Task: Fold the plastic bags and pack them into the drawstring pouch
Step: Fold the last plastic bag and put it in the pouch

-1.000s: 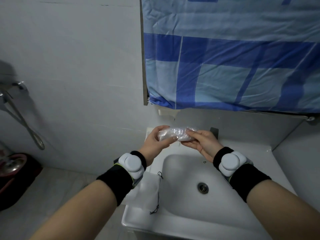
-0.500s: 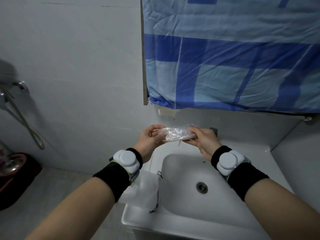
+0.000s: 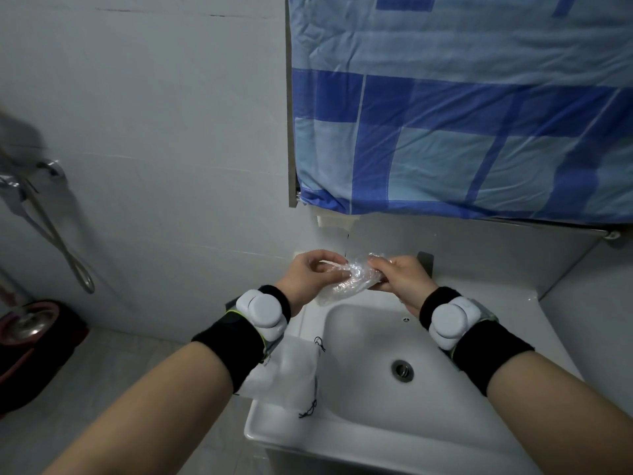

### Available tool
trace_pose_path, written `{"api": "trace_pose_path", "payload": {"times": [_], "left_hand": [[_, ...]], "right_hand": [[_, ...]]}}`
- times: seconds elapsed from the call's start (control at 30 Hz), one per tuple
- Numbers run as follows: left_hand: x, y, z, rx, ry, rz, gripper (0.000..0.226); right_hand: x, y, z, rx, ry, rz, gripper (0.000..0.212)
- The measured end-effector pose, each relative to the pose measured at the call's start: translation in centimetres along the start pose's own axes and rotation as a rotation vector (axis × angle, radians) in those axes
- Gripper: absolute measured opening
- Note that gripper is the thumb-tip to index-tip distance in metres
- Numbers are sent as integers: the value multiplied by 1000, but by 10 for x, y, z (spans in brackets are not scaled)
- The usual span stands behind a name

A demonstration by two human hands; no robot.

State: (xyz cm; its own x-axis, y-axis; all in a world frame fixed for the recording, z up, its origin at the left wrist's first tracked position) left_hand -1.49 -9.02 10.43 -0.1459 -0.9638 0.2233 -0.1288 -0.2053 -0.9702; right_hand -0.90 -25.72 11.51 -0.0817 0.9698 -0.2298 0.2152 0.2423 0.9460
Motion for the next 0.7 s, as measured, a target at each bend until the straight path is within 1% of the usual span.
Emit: {"api": "trace_pose_path", "payload": {"times": [0.07,0.17,0.2,0.27,0.33,0.4,0.5,0.57,0.7], "left_hand": [[4,1,-1,2,17,-33,13],[8,1,-2,0,20,-61,10],[10,0,-1,6,21,-61,11],[12,-1,0,13,30,-66,11],[14,-1,0,18,44,-69,12],[14,-1,-1,25,47,-58,14],[11,0,-2,22,52,-76,23],[13,-1,-4,9,104,-89,32],[19,-5,-7,-14,212,-49,39]], "right_hand": [[0,0,-1,-7,18,41,29],[3,3,-4,-43,38,56,28],[3,3,-4,-49,20,57,32],[2,3,-2,-37,-29,92,48],[0,4,0,-32,-33,150,57],[-2,4,2,-52,-27,136,53],[-6,7,4,-100,-85,104,39],[-6,10,4,-128,-101,51,41],[-7,12,8,-169,-105,-96,51]]}}
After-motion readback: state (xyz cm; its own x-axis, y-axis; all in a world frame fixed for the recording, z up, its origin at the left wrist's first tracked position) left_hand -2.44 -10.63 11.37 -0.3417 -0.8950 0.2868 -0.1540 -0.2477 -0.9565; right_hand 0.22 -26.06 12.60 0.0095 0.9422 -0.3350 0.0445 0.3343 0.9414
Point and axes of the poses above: each hand's wrist, its own z-axis towards the middle knuckle, its own x-axis out of the palm, y = z × x, the point moved 5 cm from there along z, towards the middle knuckle, and after that the axes turned 12 degrees about -z, right-handed, at the moved point
